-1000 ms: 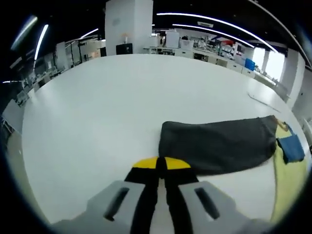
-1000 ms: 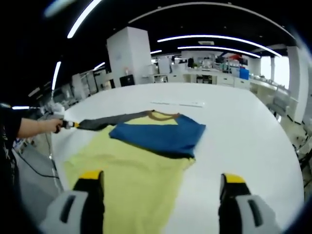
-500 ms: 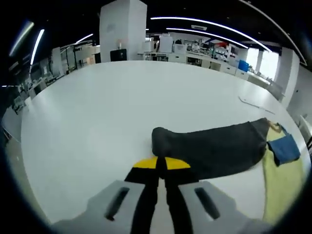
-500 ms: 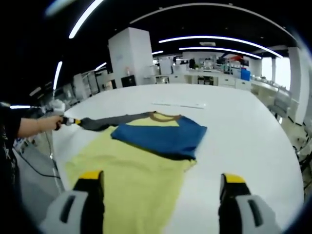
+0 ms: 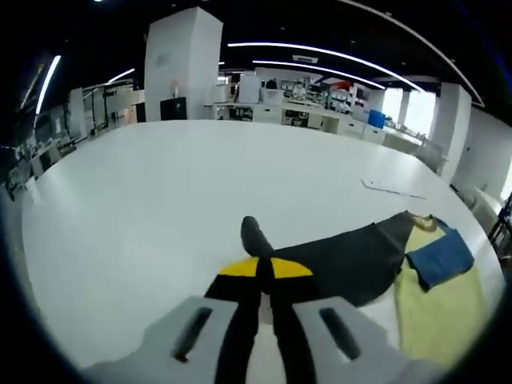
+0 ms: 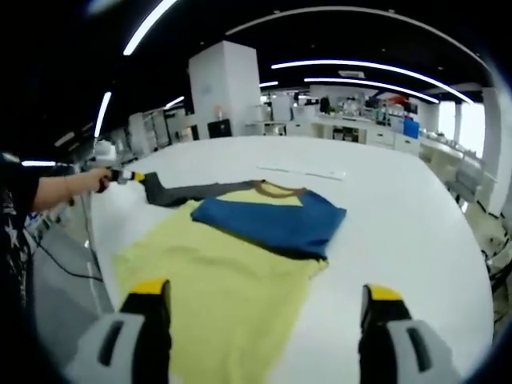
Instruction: Fold the garment on the visible template until the final outline fits inside the template.
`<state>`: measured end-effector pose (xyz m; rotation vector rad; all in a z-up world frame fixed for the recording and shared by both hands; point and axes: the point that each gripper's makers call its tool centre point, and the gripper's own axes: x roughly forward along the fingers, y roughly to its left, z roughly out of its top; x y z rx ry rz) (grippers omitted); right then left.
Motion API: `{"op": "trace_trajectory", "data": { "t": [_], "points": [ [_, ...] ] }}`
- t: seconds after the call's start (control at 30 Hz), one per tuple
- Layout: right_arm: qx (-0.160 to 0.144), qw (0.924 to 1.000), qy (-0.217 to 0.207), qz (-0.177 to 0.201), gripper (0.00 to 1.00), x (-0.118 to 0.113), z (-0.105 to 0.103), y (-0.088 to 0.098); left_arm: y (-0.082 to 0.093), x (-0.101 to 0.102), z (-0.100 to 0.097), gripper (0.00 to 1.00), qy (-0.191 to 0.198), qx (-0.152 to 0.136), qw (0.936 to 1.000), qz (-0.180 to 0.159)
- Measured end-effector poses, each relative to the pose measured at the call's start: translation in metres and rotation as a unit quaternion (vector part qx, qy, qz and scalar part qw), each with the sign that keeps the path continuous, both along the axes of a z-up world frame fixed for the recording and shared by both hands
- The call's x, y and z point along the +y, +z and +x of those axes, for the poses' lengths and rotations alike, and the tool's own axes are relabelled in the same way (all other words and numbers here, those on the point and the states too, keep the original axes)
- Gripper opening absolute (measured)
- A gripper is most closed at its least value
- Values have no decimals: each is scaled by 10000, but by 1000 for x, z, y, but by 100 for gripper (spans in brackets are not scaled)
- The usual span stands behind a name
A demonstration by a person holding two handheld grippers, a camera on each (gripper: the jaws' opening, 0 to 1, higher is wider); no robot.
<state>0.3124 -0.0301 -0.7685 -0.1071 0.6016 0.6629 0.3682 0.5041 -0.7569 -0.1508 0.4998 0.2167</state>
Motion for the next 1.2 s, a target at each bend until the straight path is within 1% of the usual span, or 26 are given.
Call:
{"op": "trace_trajectory", "data": {
  "t": [0.1,0.13,0.27,0.33,0.47,0.53,0.57,0.6,0.67,0.73,0.77,0.87,0.93,0.97,1.03,1.13,1.2],
  "points": [
    [-61,9998,140,-157,100,1,-2,1,6,-11,7,0,-159,-27,9999,23],
    [-70,9997,161,-183,100,1,-2,1,10,-15,13,0,-261,-74,9996,29],
    [-75,9993,284,-227,100,3,-5,2,24,-32,27,0,-461,-234,9987,24],
    [-84,9991,322,-271,100,4,-6,2,29,-43,35,0,-616,-246,9978,84],
    [-97,9984,395,-398,100,4,-8,0,37,-68,45,0,-872,-289,9958,54],
    [-86,9983,423,-386,100,8,-10,0,40,-69,52,0,-971,-344,9947,58],
    [-84,9983,434,-376,100,8,-10,1,43,-73,54,0,-1001,-372,9943,78],
    [-95,9983,450,-370,100,9,-11,1,49,-85,55,0,-1111,-380,9930,160],
    [-100,9982,460,-376,100,8,-11,1,51,-95,57,0,-1183,-360,9921,229],
    [-100,9981,471,-384,100,8,-12,1,55,-104,63,0,-1238,-425,9913,169],
    [-95,9982,462,-374,100,8,-13,1,58,-111,65,0,-1271,-473,9907,142],
    [-70,9981,497,-353,100,9,-13,0,63,-128,71,0,-1339,-528,9894,162],
    [-61,9978,536,-376,100,9,-13,0,68,-141,77,0,-1422,-573,9881,118],
    [-79,9978,538,-375,100,9,-13,0,70,-149,81,0,-1493,-609,9869,97],
    [-86,9979,544,-342,100,10,-13,1,74,-159,86,0,-1547,-658,9857,78],
    [-72,9980,551,-305,100,10,-13,1,80,-183,92,0,-1662,-762,9832,1],
    [-68,9979,554,-326,100,10,-13,0,83,-194,97,0,-1767,-815,9809,-11]
  ]
}}
